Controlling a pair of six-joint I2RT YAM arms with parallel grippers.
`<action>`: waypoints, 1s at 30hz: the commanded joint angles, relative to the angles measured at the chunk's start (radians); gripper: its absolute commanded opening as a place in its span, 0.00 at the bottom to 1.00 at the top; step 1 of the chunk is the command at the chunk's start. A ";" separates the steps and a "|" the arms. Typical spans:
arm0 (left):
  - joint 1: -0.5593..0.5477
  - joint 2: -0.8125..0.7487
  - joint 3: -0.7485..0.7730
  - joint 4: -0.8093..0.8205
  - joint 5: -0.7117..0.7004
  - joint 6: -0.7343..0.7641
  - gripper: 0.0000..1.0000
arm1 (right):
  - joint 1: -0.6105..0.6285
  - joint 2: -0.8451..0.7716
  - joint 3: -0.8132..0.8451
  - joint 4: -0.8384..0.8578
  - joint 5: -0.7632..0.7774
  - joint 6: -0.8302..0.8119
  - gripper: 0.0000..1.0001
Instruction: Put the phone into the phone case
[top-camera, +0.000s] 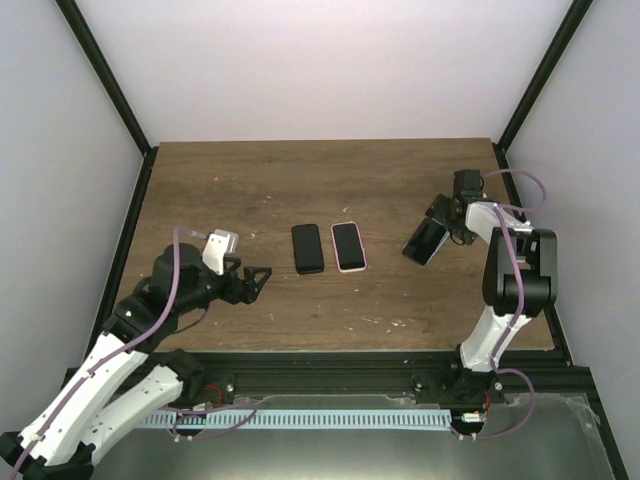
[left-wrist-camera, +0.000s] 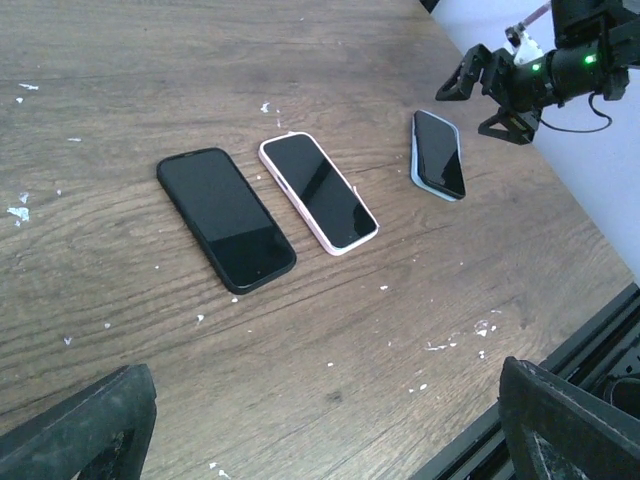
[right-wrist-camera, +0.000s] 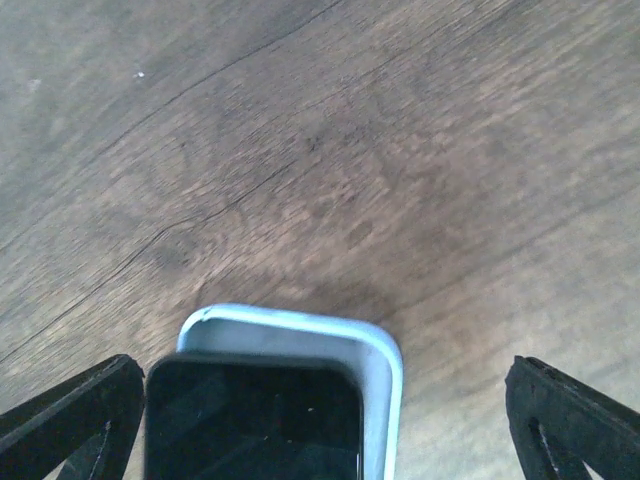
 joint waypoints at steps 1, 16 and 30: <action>0.003 0.007 -0.013 0.012 0.003 -0.005 0.94 | -0.028 0.088 0.086 0.015 -0.080 -0.102 1.00; -0.003 0.157 -0.002 0.050 0.123 -0.069 0.78 | 0.028 0.114 0.015 0.045 -0.324 -0.258 0.94; -0.086 0.259 -0.049 0.154 0.141 -0.152 0.72 | 0.257 0.054 -0.088 -0.004 -0.299 -0.252 0.84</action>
